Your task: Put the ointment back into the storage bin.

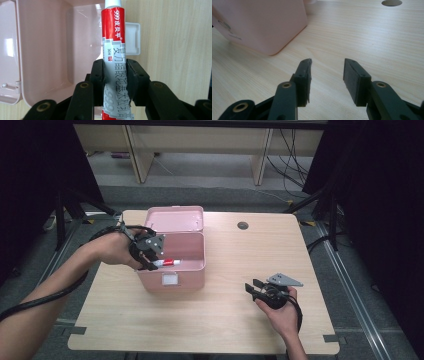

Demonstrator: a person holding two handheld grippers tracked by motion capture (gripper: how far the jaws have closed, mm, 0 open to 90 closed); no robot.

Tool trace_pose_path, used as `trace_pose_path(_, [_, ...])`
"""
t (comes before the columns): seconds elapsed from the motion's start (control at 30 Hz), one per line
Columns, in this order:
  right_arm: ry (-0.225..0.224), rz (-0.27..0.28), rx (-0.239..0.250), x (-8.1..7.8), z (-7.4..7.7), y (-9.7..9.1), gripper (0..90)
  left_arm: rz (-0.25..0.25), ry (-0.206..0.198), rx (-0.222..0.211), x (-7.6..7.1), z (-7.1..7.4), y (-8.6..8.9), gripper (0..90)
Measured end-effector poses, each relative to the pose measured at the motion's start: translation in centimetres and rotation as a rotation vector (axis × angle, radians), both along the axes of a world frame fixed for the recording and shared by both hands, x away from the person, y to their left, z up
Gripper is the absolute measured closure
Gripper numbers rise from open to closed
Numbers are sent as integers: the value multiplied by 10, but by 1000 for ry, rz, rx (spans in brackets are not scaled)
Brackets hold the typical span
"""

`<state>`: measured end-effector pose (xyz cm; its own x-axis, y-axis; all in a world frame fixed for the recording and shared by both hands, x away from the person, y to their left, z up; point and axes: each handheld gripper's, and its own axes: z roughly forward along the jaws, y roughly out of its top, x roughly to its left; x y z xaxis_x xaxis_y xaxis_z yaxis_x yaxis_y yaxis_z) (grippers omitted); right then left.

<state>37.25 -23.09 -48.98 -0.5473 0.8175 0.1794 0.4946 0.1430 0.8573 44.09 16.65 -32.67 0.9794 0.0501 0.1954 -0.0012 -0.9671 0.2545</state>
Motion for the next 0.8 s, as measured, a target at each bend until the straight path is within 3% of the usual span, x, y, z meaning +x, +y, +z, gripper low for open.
trace_pose_path(0.13, [24, -2, -4, -1, 0, 0, 590, 2, 3, -1, 5, -3, 1, 686])
trace_pose_path(0.23, [1, -3, -19, 0, 0, -2, 591, 3, 8, 2, 9, -5, 1, 686])
trace_pose_path(0.4, [25, 2, -9, -1, 1, -1, 590, 9, 15, 1, 13, -8, 0, 685])
trace_pose_path(0.57, [3, -2, -20, -1, 1, -2, 590, 14, 18, 8, 18, -13, 0, 686])
trace_pose_path(0.67, [14, 3, -1, -1, 0, 0, 590, 16, 23, 0, 20, -15, 0, 685])
trace_pose_path(0.7, [-6, -2, -21, 0, 0, -2, 590, 16, 26, 1, 21, -16, 0, 685])
trace_pose_path(0.77, [17, 2, -6, 0, 0, 0, 590, 17, 27, 5, 22, -18, 0, 685])
trace_pose_path(0.8, [8, -4, -21, -1, 1, -2, 590, 17, 29, 7, 22, -19, 0, 685])
